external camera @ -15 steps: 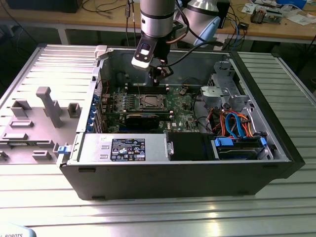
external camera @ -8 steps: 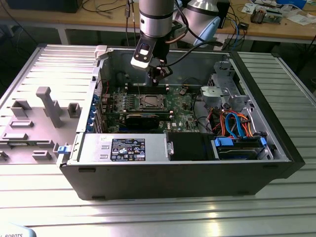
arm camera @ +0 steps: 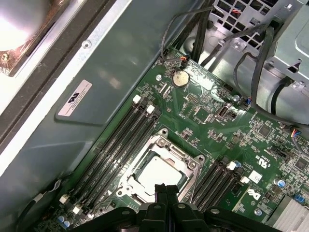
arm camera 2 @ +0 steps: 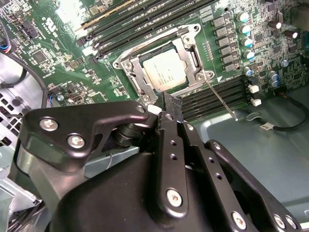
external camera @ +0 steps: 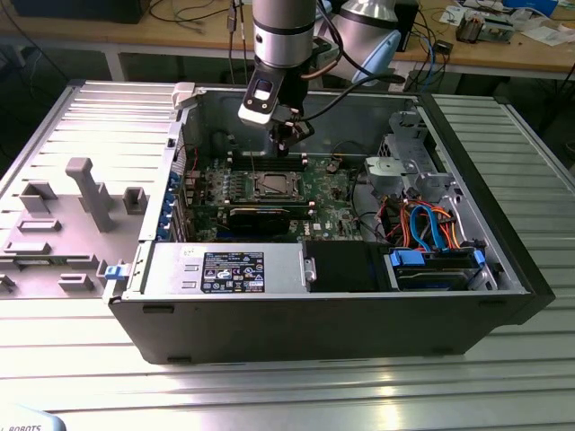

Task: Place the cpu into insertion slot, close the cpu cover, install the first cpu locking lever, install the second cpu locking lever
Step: 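Install the first cpu locking lever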

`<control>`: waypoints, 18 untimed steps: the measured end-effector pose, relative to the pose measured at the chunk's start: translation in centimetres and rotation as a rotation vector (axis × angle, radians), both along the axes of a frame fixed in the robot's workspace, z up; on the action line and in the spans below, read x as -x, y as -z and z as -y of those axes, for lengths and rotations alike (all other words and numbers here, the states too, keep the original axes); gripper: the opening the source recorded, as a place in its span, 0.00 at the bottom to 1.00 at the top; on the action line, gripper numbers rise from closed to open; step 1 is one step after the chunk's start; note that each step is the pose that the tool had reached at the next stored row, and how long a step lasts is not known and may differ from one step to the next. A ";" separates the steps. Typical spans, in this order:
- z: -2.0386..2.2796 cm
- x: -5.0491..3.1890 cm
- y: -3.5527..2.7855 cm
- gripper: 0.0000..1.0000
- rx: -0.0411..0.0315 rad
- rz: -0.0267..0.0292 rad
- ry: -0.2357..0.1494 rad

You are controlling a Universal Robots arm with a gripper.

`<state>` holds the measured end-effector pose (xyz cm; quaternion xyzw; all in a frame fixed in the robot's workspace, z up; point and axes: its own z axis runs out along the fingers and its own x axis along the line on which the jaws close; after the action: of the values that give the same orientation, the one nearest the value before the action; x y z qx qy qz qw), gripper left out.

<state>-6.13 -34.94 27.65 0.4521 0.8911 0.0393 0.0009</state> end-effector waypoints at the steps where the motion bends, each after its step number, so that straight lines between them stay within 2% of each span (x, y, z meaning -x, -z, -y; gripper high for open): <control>1: 0.00 0.00 0.00 0.11 0.0000 0.0000 -0.001; 15: 0.05 0.08 0.00 0.11 0.0000 0.0009 -0.005; 18: 0.05 0.08 0.00 0.11 0.0000 0.0010 -0.035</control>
<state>-6.20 -34.99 27.64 0.4364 0.8989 0.0395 0.0006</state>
